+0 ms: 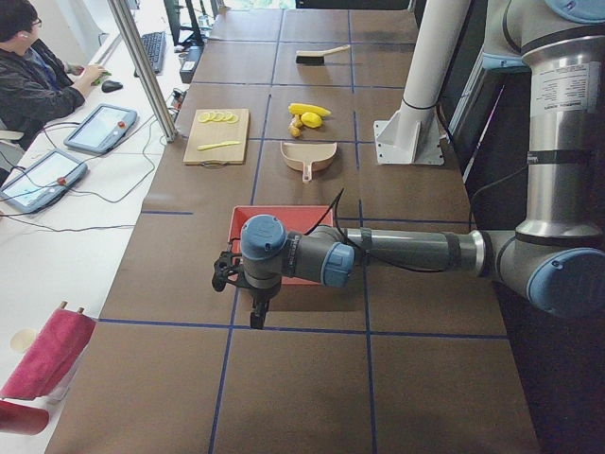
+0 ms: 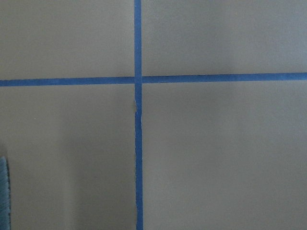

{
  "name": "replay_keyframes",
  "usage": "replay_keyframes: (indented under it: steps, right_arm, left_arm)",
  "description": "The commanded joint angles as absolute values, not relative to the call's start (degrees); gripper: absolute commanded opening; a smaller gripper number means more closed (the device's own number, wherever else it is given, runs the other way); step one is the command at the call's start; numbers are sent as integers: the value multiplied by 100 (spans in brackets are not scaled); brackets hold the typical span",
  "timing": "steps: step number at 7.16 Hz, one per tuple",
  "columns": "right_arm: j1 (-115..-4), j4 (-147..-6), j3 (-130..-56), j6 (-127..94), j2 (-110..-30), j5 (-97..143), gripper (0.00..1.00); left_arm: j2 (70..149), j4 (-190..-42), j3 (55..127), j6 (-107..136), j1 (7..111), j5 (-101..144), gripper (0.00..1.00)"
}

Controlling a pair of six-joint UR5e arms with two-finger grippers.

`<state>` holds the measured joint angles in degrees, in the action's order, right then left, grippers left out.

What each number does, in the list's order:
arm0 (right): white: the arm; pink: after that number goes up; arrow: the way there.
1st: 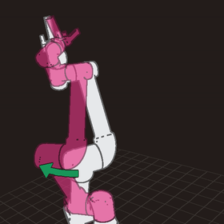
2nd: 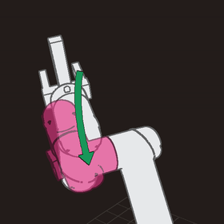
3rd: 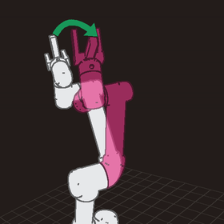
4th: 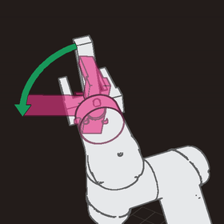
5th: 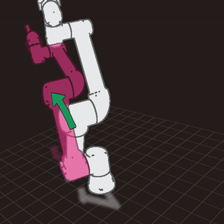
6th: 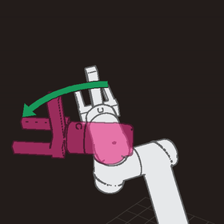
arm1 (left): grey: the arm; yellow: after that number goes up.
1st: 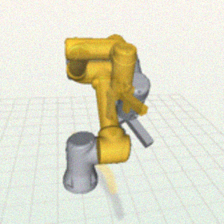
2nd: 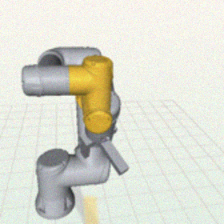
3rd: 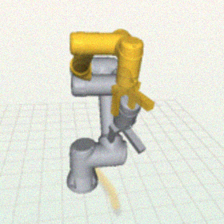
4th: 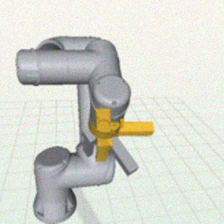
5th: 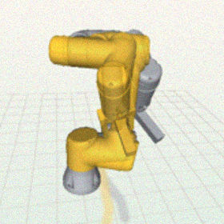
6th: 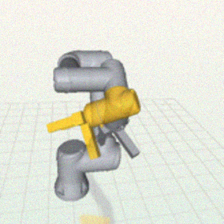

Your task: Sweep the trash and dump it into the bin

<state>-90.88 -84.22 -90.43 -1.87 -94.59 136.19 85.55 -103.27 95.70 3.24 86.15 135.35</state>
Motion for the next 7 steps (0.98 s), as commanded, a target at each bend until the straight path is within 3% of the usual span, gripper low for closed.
replay_keyframes:
  steps: [1, 7]
  right_arm:
    - [-9088, -8429, -9044, -185, -9457, 13614, 100]
    - [-9088, -8446, -9044, -202, -9475, 13640, 100]
  left_arm:
    - [8839, -10661, 9606, 317, 7825, 13474, 100]
    - [9105, -10582, 10606, 334, 7366, 13474, 100]
